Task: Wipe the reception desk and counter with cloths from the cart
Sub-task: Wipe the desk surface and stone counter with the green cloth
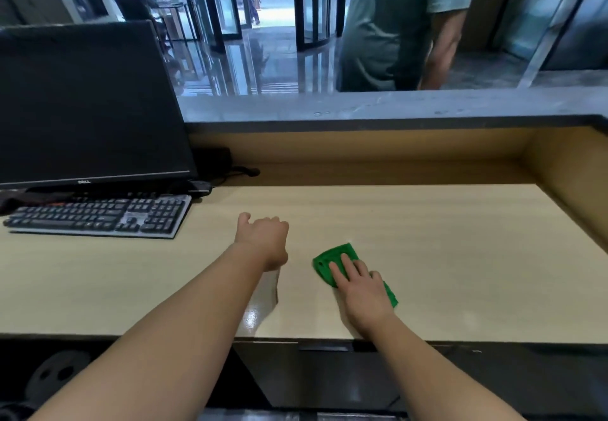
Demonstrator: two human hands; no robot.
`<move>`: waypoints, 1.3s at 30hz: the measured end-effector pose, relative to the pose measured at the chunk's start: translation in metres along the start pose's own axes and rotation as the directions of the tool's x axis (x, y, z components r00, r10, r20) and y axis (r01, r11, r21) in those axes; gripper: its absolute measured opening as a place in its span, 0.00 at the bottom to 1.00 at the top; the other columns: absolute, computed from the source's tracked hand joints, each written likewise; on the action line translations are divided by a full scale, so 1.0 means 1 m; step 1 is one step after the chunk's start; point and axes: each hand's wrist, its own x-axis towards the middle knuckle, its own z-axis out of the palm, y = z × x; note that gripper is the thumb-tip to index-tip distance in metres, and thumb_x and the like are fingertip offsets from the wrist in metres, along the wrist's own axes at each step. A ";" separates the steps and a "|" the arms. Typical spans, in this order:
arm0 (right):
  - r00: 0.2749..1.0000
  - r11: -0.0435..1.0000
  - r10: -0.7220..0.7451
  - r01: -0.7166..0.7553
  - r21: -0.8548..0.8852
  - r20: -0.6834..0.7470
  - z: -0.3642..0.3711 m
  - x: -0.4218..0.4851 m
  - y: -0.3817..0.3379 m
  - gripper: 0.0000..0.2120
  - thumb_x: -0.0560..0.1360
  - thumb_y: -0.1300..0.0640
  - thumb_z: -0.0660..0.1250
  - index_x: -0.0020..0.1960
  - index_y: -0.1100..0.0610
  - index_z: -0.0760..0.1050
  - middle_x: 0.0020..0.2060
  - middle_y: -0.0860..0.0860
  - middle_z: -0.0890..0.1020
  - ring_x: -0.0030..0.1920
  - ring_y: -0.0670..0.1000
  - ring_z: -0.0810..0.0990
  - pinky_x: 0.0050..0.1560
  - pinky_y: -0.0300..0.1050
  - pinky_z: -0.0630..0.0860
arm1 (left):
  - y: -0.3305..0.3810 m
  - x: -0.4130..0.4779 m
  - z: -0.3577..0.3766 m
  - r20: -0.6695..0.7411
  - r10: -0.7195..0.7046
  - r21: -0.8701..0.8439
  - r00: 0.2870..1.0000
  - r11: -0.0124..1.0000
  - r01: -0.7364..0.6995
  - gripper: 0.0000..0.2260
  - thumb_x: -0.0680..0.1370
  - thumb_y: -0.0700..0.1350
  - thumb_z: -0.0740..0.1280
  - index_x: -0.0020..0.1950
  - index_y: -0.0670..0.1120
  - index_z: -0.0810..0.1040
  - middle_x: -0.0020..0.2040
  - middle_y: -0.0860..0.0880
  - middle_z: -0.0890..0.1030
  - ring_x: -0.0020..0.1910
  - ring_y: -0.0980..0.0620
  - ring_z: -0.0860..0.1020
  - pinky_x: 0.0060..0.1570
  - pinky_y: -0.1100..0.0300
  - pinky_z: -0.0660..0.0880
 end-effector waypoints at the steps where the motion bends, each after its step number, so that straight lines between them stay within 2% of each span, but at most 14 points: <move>1: 0.999 0.999 0.054 -0.054 0.000 0.002 0.000 -0.002 0.010 0.32 0.80 0.61 0.52 0.80 0.52 0.43 0.79 0.56 0.45 0.77 0.58 0.51 0.70 0.56 0.59 | 0.000 -0.001 -0.003 -0.004 0.004 0.004 1.000 1.000 -0.004 0.21 0.77 0.42 0.58 0.71 0.49 0.67 0.71 0.49 0.69 0.68 0.49 0.69 0.72 0.46 0.48; 5: 0.953 0.954 0.297 -0.298 0.022 0.056 -0.011 -0.007 0.044 0.30 0.80 0.62 0.52 0.80 0.54 0.48 0.78 0.58 0.53 0.75 0.60 0.54 0.66 0.55 0.65 | 0.002 -0.005 -0.014 -0.013 0.008 0.015 1.000 1.000 -0.008 0.21 0.77 0.42 0.59 0.71 0.49 0.68 0.70 0.49 0.71 0.68 0.49 0.70 0.72 0.45 0.48; 7: 0.903 0.863 0.424 -0.427 0.271 0.072 -0.030 -0.004 0.053 0.22 0.80 0.62 0.53 0.74 0.58 0.62 0.70 0.59 0.66 0.69 0.60 0.64 0.62 0.52 0.70 | 0.004 -0.004 -0.018 -0.016 0.009 0.025 1.000 1.000 -0.009 0.21 0.77 0.42 0.59 0.70 0.49 0.68 0.69 0.49 0.72 0.67 0.48 0.70 0.72 0.45 0.48; 8: 0.872 0.738 0.482 -0.454 0.499 0.081 -0.043 -0.001 0.056 0.16 0.80 0.62 0.54 0.67 0.60 0.69 0.63 0.60 0.73 0.62 0.60 0.71 0.57 0.47 0.73 | 0.005 -0.004 -0.021 -0.017 0.010 0.024 1.000 1.000 -0.009 0.21 0.77 0.42 0.59 0.70 0.49 0.69 0.69 0.49 0.72 0.67 0.48 0.71 0.71 0.45 0.48; 10: 0.814 0.292 0.539 -0.420 0.859 0.215 -0.070 0.008 0.064 0.08 0.82 0.61 0.55 0.52 0.60 0.72 0.51 0.60 0.78 0.44 0.58 0.75 0.44 0.40 0.75 | 0.010 -0.002 -0.027 -0.022 0.016 0.003 1.000 1.000 -0.015 0.21 0.77 0.41 0.58 0.69 0.49 0.69 0.67 0.49 0.73 0.66 0.48 0.72 0.71 0.45 0.48; 11: 0.796 0.058 0.524 -0.388 0.920 0.302 -0.080 0.013 0.068 0.09 0.82 0.62 0.54 0.47 0.58 0.71 0.49 0.60 0.77 0.39 0.55 0.74 0.43 0.41 0.74 | 0.012 0.000 -0.030 -0.027 0.020 -0.013 0.999 1.000 -0.020 0.21 0.76 0.40 0.58 0.69 0.49 0.69 0.67 0.50 0.74 0.65 0.48 0.72 0.71 0.45 0.48; 12: 0.793 -0.099 0.492 -0.358 0.929 0.358 -0.087 0.020 0.074 0.11 0.82 0.62 0.54 0.43 0.57 0.70 0.48 0.59 0.77 0.38 0.54 0.74 0.46 0.45 0.73 | 0.015 0.002 -0.034 -0.033 0.022 -0.029 0.999 0.999 -0.023 0.21 0.76 0.40 0.57 0.69 0.49 0.69 0.66 0.50 0.74 0.65 0.48 0.72 0.72 0.45 0.48; 16: 0.756 -0.532 0.385 -0.287 0.797 0.529 -0.112 0.047 0.089 0.10 0.77 0.64 0.53 0.41 0.60 0.71 0.39 0.58 0.74 0.36 0.55 0.74 0.49 0.51 0.74 | 0.018 0.015 -0.048 -0.045 0.028 -0.063 0.999 0.998 -0.031 0.21 0.77 0.40 0.57 0.70 0.49 0.68 0.66 0.50 0.75 0.65 0.48 0.72 0.72 0.46 0.48; 18: 0.762 -0.624 0.349 -0.246 0.742 0.546 -0.129 0.058 0.091 0.10 0.73 0.66 0.52 0.38 0.58 0.69 0.35 0.56 0.71 0.33 0.53 0.69 0.42 0.46 0.70 | 0.014 0.022 -0.054 -0.058 0.038 -0.076 0.998 0.996 -0.043 0.22 0.76 0.40 0.57 0.70 0.48 0.68 0.65 0.50 0.75 0.65 0.48 0.72 0.72 0.46 0.48; 22: 0.831 -0.678 0.301 -0.159 0.718 0.468 -0.163 0.081 0.095 0.13 0.76 0.65 0.49 0.37 0.58 0.68 0.33 0.55 0.68 0.32 0.52 0.67 0.38 0.44 0.66 | 0.001 0.042 -0.070 -0.073 0.058 -0.060 0.996 0.996 -0.063 0.22 0.77 0.41 0.57 0.72 0.48 0.67 0.70 0.48 0.70 0.68 0.48 0.69 0.72 0.46 0.48; 27: 0.885 -0.655 0.278 -0.109 0.747 0.373 -0.207 0.116 0.099 0.14 0.78 0.65 0.51 0.41 0.64 0.73 0.35 0.59 0.75 0.35 0.57 0.75 0.40 0.50 0.75 | -0.028 0.085 -0.090 -0.120 0.056 -0.076 0.991 0.995 -0.066 0.20 0.78 0.43 0.58 0.71 0.48 0.67 0.68 0.49 0.71 0.68 0.48 0.70 0.72 0.46 0.50; 32: 0.905 -0.623 0.331 -0.003 0.782 0.267 -0.253 0.151 0.097 0.13 0.80 0.65 0.52 0.45 0.66 0.74 0.36 0.61 0.76 0.36 0.58 0.75 0.27 0.46 0.79 | -0.055 0.126 -0.113 -0.289 0.064 -0.080 0.955 0.993 -0.091 0.19 0.78 0.48 0.59 0.69 0.50 0.68 0.67 0.50 0.72 0.67 0.48 0.69 0.69 0.50 0.57; 36: 0.848 -0.452 0.510 0.119 0.884 0.147 -0.273 0.184 0.093 0.14 0.79 0.69 0.56 0.62 0.67 0.75 0.45 0.64 0.81 0.39 0.60 0.80 0.36 0.50 0.81 | -0.072 0.155 -0.121 -0.349 0.048 -0.105 0.936 0.990 -0.090 0.19 0.79 0.48 0.60 0.69 0.49 0.68 0.69 0.50 0.71 0.69 0.49 0.68 0.69 0.52 0.58; 39: 0.795 -0.165 0.606 0.101 0.981 0.020 -0.283 0.199 0.093 0.18 0.80 0.70 0.56 0.68 0.63 0.72 0.39 0.59 0.79 0.34 0.56 0.75 0.28 0.42 0.74 | -0.084 0.168 -0.120 -0.375 0.015 -0.125 0.927 0.990 -0.067 0.19 0.78 0.48 0.60 0.69 0.49 0.68 0.69 0.50 0.71 0.69 0.50 0.68 0.69 0.53 0.58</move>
